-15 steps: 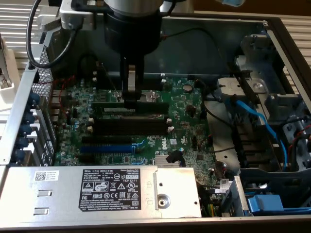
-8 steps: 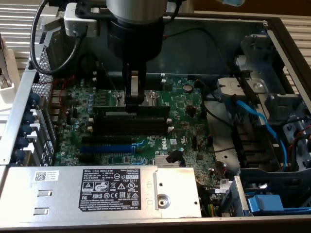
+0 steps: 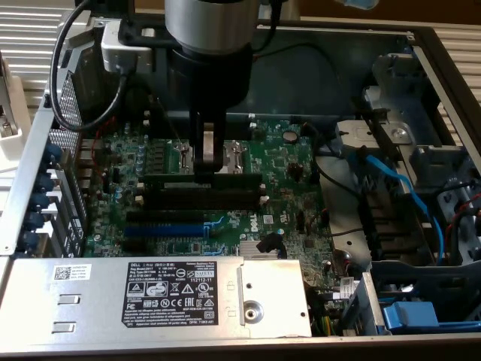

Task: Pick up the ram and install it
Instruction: 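Insert the ram into the slot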

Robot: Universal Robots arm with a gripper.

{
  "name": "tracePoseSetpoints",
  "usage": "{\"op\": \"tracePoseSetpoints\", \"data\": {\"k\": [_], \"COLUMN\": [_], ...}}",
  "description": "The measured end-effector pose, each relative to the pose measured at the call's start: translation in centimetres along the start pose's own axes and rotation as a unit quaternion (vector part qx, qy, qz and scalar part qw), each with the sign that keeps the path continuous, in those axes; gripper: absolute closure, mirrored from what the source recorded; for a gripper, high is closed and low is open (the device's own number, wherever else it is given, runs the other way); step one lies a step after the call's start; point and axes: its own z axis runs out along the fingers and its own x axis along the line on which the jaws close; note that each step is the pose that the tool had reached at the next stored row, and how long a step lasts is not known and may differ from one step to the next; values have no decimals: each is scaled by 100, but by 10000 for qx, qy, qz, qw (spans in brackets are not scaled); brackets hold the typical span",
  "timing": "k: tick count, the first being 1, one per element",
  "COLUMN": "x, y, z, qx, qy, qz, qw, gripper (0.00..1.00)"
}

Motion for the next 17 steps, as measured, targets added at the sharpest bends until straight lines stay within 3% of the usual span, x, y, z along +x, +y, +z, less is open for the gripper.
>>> {"op": "tracePoseSetpoints", "data": {"k": [4, 17], "x": [19, 35], "y": [2, 18], "z": [12, 42], "qx": [1, 0], "qy": [-26, -50], "qz": [1, 21], "qw": [10000, 10000], "gripper": [88, 88]}}
